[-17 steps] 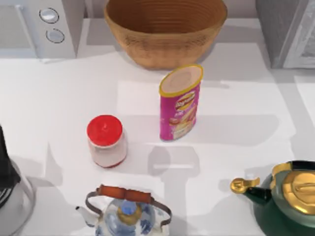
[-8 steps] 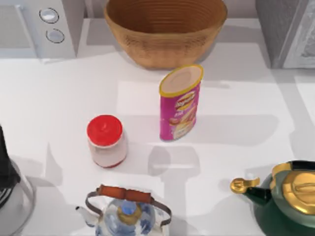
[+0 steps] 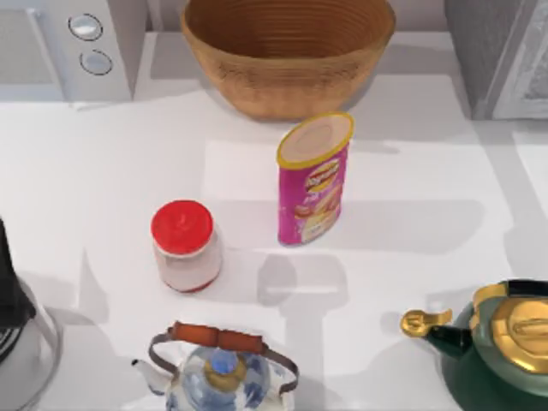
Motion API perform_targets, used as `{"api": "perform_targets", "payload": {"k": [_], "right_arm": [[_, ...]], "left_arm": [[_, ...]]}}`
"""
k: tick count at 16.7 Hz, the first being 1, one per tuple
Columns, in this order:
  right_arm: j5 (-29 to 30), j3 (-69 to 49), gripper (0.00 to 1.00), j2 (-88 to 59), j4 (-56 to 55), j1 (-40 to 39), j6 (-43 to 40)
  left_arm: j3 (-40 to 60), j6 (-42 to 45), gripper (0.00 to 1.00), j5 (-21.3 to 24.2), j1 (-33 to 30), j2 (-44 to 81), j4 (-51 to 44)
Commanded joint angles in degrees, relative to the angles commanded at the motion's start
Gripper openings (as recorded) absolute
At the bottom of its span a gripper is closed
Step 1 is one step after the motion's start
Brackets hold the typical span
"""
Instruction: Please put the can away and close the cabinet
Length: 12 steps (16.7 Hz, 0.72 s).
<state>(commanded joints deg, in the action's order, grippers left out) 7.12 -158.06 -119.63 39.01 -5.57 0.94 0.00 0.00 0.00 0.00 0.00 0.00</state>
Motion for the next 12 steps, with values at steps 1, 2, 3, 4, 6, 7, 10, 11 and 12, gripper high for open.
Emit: {"api": "perform_targets", "payload": {"k": [1,2,3,4,6,7,10,11,12], "right_arm": [[0.0,0.0,0.83,0.0,0.0,0.0,0.0],[0.0,0.0,0.9,0.0,0.0,0.0,0.0],[0.0,0.0,0.98,0.0,0.0,0.0,0.0],[0.0,0.0,1.0,0.0,0.0,0.0,0.0],[0.0,0.0,1.0,0.0,0.0,0.0,0.0],[0.0,0.0,1.0,0.0,0.0,0.0,0.0],[0.0,0.0,1.0,0.0,0.0,0.0,0.0],[0.0,0.0,1.0,0.0,0.0,0.0,0.0],[0.0,0.01,1.0,0.01,0.0,-0.13,0.0]], "left_arm": [[0.0,0.0,1.0,0.0,0.0,0.0,0.0],[0.0,0.0,1.0,0.0,0.0,0.0,0.0],[0.0,0.0,1.0,0.0,0.0,0.0,0.0],[0.0,0.0,1.0,0.0,0.0,0.0,0.0],[0.0,0.0,1.0,0.0,0.0,0.0,0.0],[0.0,0.0,1.0,0.0,0.0,0.0,0.0],[0.0,0.0,1.0,0.0,0.0,0.0,0.0],[0.0,0.0,1.0,0.0,0.0,0.0,0.0],[0.0,0.0,1.0,0.0,0.0,0.0,0.0]]}}
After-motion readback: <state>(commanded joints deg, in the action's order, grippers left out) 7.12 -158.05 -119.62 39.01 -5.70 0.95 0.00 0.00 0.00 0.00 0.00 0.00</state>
